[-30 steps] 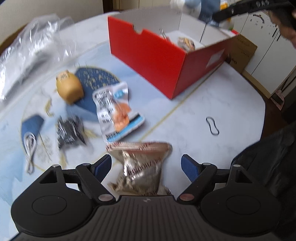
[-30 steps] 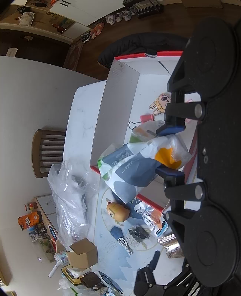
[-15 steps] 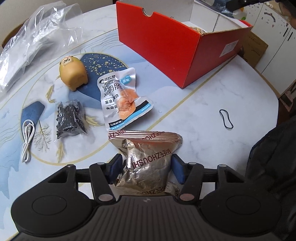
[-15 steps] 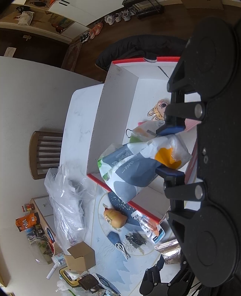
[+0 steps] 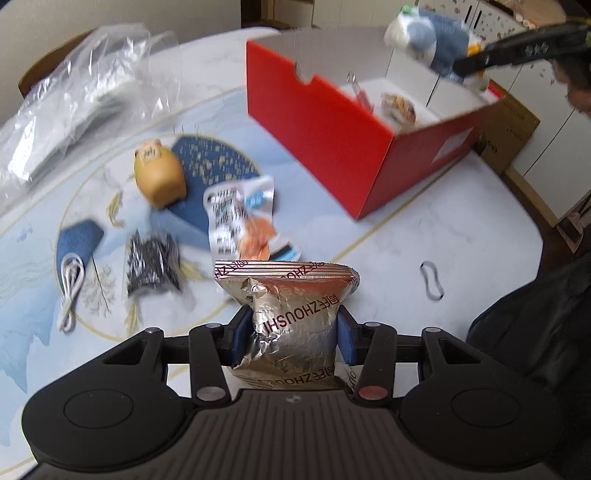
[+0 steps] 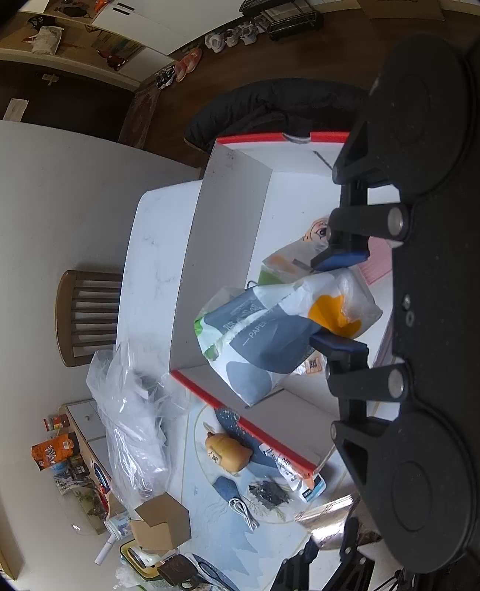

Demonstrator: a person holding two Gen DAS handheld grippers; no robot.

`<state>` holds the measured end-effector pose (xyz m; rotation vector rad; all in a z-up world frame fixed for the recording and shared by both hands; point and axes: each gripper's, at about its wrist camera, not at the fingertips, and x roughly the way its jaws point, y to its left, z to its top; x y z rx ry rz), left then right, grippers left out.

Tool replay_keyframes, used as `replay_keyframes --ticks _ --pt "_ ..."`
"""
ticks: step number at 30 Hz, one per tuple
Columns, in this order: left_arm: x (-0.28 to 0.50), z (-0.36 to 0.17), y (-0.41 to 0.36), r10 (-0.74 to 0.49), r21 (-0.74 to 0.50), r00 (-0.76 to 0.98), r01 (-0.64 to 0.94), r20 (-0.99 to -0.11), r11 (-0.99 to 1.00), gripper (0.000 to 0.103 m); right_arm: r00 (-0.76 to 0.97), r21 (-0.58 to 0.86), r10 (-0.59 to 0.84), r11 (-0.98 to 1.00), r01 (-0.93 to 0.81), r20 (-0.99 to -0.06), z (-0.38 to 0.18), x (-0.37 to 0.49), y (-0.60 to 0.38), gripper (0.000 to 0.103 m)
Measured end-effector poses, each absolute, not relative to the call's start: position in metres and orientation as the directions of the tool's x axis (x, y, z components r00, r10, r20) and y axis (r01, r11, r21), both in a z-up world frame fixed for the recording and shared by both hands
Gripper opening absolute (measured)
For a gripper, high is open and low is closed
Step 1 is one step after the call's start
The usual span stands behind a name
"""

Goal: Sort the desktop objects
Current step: 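Lower the foil bag into the shoebox and open the left tool while the right tool releases the paper bag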

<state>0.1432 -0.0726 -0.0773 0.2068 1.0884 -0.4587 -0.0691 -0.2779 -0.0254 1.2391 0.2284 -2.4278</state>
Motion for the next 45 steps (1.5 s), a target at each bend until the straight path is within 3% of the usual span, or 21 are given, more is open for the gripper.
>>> replay_keyframes --ticks 10,19,32,45 --pt "0.165 -0.01 -0.107 -0.336 -0.034 0.466 0.545 -0.819 0.838 0.046 -0.523 0.028 -0.258 -0.913 0.406 -0.813 -0.03 -0.08 -0.26 0.036" --pt "0.201 0.01 -0.158 -0.396 -0.004 0.467 0.643 -0.79 0.766 0.046 -0.508 0.011 -0.233 -0.915 0.403 -0.829 -0.037 -0.091 -0.255 0.036" --pt "0.253 -0.03 -0.233 -0.392 -0.019 0.371 0.705 -0.842 0.709 0.046 -0.447 -0.025 -0.181 -0.908 0.417 -0.876 -0.065 -0.119 -0.264 0.036" --pt "0.285 -0.058 -0.231 -0.372 -0.091 0.288 0.671 -0.883 0.735 0.046 -0.322 -0.044 -0.154 -0.845 0.534 -0.934 -0.093 -0.135 -0.29 0.036"
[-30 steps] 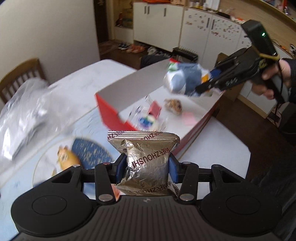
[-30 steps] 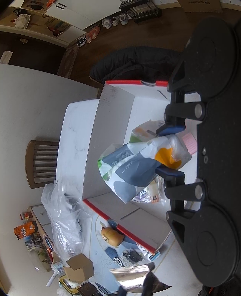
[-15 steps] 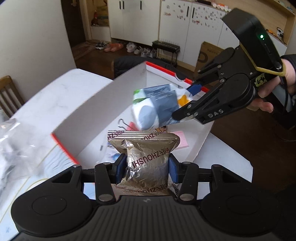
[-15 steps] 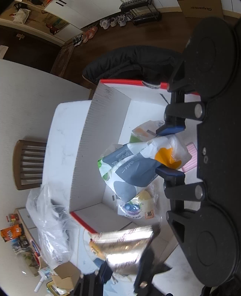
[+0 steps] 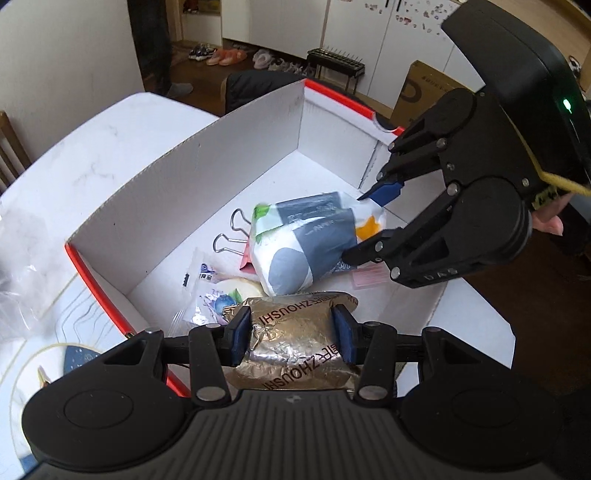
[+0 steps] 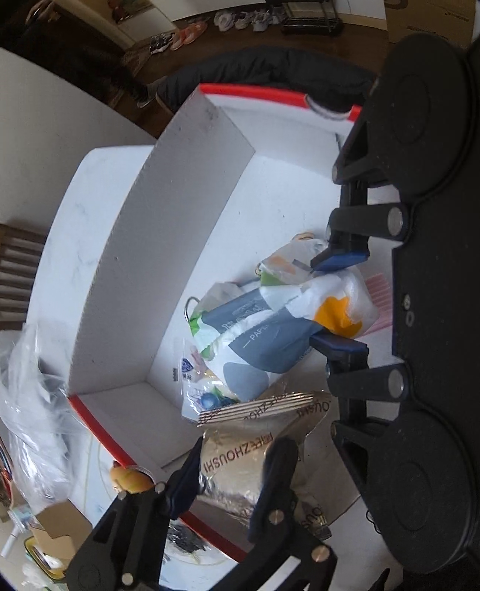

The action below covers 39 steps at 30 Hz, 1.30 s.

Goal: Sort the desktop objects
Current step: 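Lower the foil bag into the shoebox and open the left tool while the right tool releases the paper bag, then withdraw both tools from the shoebox back over the remaining pile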

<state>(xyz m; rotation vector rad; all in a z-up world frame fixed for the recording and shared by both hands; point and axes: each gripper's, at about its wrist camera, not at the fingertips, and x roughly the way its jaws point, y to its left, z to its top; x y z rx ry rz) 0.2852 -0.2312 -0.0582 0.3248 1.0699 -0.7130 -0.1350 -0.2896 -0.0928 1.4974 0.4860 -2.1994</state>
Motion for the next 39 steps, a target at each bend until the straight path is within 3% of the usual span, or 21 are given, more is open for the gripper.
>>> replay_keyframes --ticks 10,16,18,20,33,39 --pt "0.295 -0.064 -0.228 -0.394 -0.149 0.256 0.643 -0.883 0.752 0.047 -0.296 -0.06 -0.126 -0.835 0.546 -0.947 -0.102 -0.137 -0.294 0.036" --pt "0.294 -0.058 -0.223 -0.403 -0.15 0.283 0.627 -0.87 0.764 0.048 -0.302 -0.055 -0.133 -0.84 0.54 -0.944 -0.097 -0.134 -0.29 0.043" --pt "0.292 -0.053 -0.22 -0.413 -0.154 0.296 0.622 -0.861 0.768 0.061 -0.309 -0.056 -0.135 -0.841 0.538 -0.942 -0.093 -0.132 -0.289 0.047" --pt "0.29 -0.047 -0.217 -0.416 -0.147 0.317 0.619 -0.852 0.772 0.065 -0.32 -0.058 -0.139 -0.842 0.536 -0.937 -0.089 -0.13 -0.287 0.057" --pt "0.262 -0.021 -0.195 -0.449 -0.15 0.376 0.607 -0.81 0.78 0.065 -0.379 -0.034 -0.195 -0.853 0.52 -0.905 -0.051 -0.115 -0.28 0.064" --pt "0.248 -0.009 -0.184 -0.456 -0.144 0.41 0.599 -0.79 0.788 0.065 -0.399 -0.024 -0.21 -0.862 0.507 -0.893 -0.042 -0.106 -0.282 0.072"
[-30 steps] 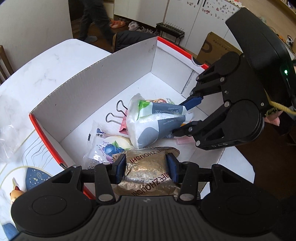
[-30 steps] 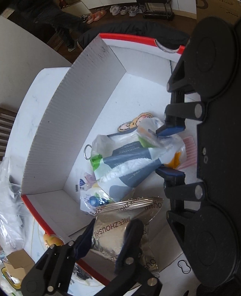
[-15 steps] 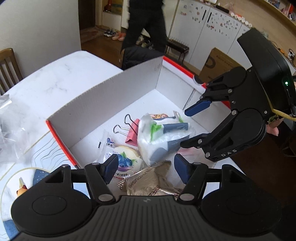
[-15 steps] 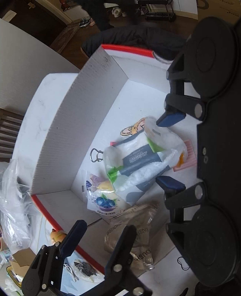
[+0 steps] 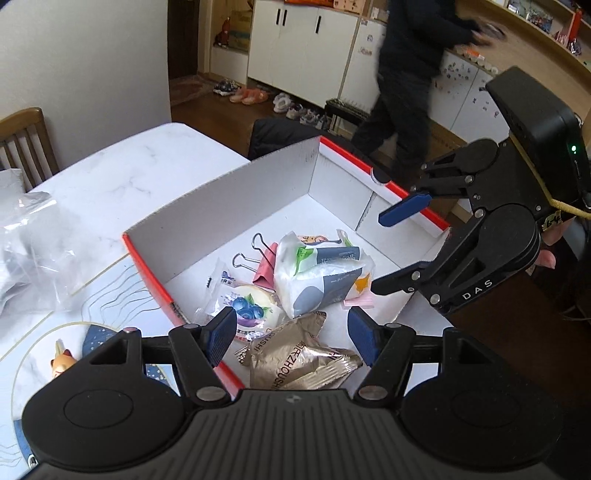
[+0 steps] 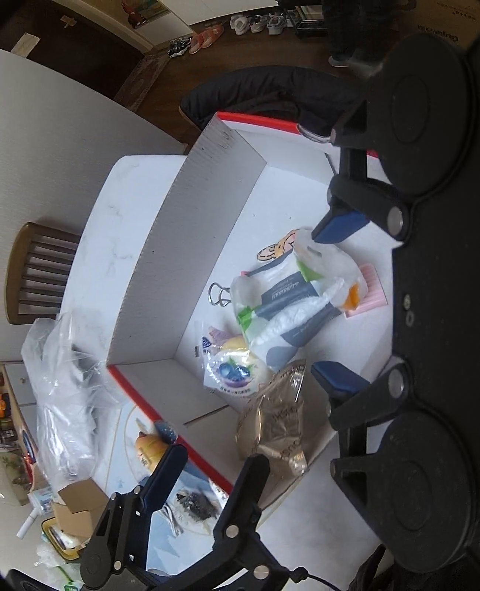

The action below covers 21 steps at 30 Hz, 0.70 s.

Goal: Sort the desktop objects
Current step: 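Withdraw both tools from the shoebox back over the remaining pile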

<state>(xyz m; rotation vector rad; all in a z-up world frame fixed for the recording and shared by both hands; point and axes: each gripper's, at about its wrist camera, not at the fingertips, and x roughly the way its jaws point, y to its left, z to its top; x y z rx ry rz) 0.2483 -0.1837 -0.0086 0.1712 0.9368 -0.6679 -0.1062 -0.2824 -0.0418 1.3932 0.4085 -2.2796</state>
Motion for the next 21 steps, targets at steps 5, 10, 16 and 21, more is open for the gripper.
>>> replay_keyframes --ticks 5,10,16,21 --pt "0.239 -0.002 -0.175 -0.465 -0.139 0.434 0.598 -0.771 0.789 0.065 -0.408 -0.017 -0.217 -0.867 0.498 -0.887 -0.039 -0.1 -0.288 0.076" --pt "0.23 0.004 -0.164 -0.473 -0.14 0.446 0.598 -0.76 0.789 0.065 -0.42 -0.015 -0.223 -0.87 0.492 -0.879 -0.034 -0.096 -0.297 0.08" --pt "0.217 0.007 -0.141 -0.474 -0.144 0.466 0.582 -0.747 0.8 0.067 -0.446 -0.012 -0.237 -0.873 0.488 -0.863 -0.024 -0.09 -0.314 0.086" --pt "0.204 0.007 -0.114 -0.471 -0.148 0.487 0.563 -0.736 0.813 0.073 -0.449 -0.017 -0.239 -0.869 0.495 -0.861 -0.02 -0.087 -0.336 0.086"
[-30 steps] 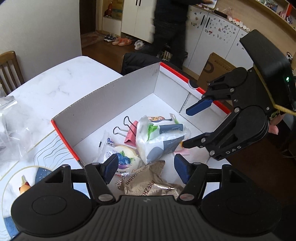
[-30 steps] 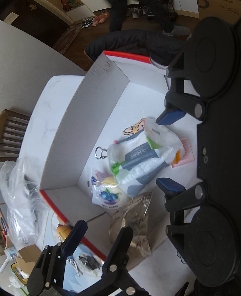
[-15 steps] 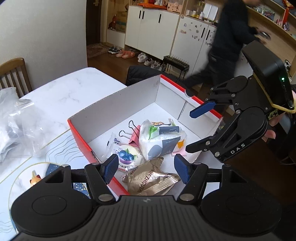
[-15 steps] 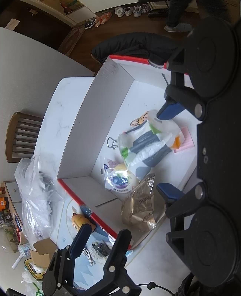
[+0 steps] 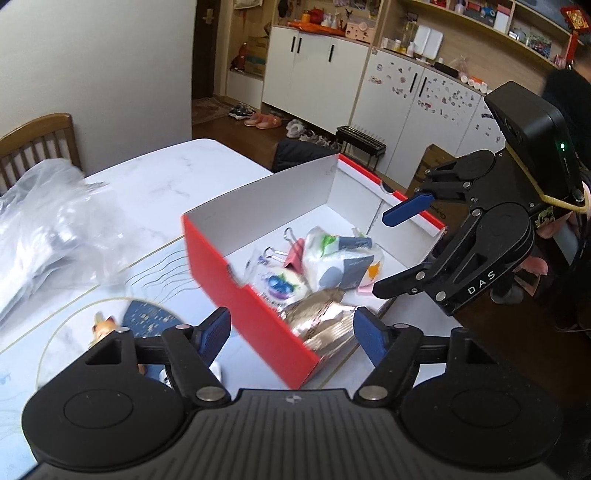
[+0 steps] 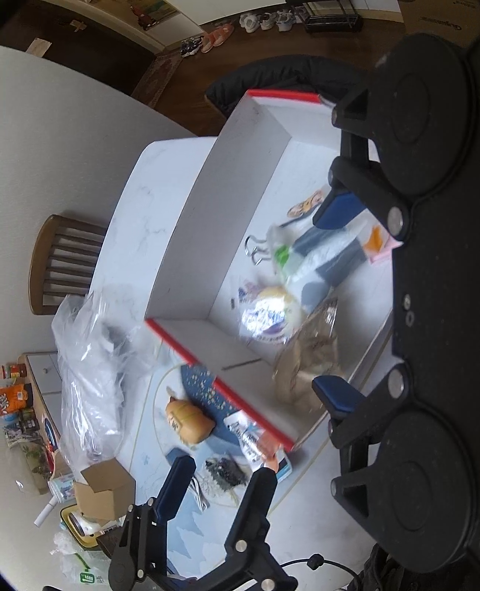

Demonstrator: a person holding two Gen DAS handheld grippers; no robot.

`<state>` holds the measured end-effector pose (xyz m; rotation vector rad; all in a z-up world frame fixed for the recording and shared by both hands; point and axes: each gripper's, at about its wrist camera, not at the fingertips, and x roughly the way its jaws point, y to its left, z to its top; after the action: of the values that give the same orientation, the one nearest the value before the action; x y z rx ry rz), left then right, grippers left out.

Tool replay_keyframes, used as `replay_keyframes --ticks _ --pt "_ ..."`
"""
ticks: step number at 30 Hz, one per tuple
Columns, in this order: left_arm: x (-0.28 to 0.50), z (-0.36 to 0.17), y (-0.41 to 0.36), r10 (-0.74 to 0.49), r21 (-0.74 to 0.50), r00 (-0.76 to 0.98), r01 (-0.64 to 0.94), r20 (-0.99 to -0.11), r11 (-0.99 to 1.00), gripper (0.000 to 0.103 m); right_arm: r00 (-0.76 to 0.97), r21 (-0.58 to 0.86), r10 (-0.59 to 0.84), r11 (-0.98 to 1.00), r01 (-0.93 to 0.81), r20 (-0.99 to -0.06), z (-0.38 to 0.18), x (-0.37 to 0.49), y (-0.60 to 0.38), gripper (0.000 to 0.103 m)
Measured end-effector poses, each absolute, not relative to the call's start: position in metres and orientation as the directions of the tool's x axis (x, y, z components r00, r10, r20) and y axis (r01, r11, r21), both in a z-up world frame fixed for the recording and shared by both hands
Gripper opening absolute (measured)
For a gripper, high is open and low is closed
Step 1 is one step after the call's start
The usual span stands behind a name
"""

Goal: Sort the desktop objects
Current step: 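Withdraw both tools from the shoebox back over the remaining pile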

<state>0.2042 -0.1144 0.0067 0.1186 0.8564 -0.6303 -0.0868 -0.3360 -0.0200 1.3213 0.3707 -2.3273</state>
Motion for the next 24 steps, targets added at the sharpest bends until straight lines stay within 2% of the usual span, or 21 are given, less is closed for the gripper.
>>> replay_keyframes --ticks 3,19,21,24 --pt "0.197 0.006 -0.094 -0.47 -0.158 0.497 0.546 -0.729 0.823 0.08 -0.451 -0.023 -0.236 -0.868 0.496 -0.861 -0.018 -0.085 -0.352 0.087" --pt "0.171 -0.005 0.01 -0.423 -0.137 0.524 0.499 -0.739 0.856 0.089 -0.463 -0.013 -0.261 -0.861 0.509 -0.847 -0.01 -0.074 -0.443 0.092" --pt "0.169 -0.009 0.022 -0.413 -0.131 0.523 0.492 -0.746 0.861 0.099 -0.461 -0.01 -0.263 -0.861 0.509 -0.847 -0.01 -0.073 -0.454 0.092" --pt "0.167 -0.016 0.04 -0.397 -0.121 0.522 0.484 -0.755 0.866 0.1 -0.459 -0.006 -0.262 -0.863 0.505 -0.849 -0.011 -0.073 -0.471 0.092"
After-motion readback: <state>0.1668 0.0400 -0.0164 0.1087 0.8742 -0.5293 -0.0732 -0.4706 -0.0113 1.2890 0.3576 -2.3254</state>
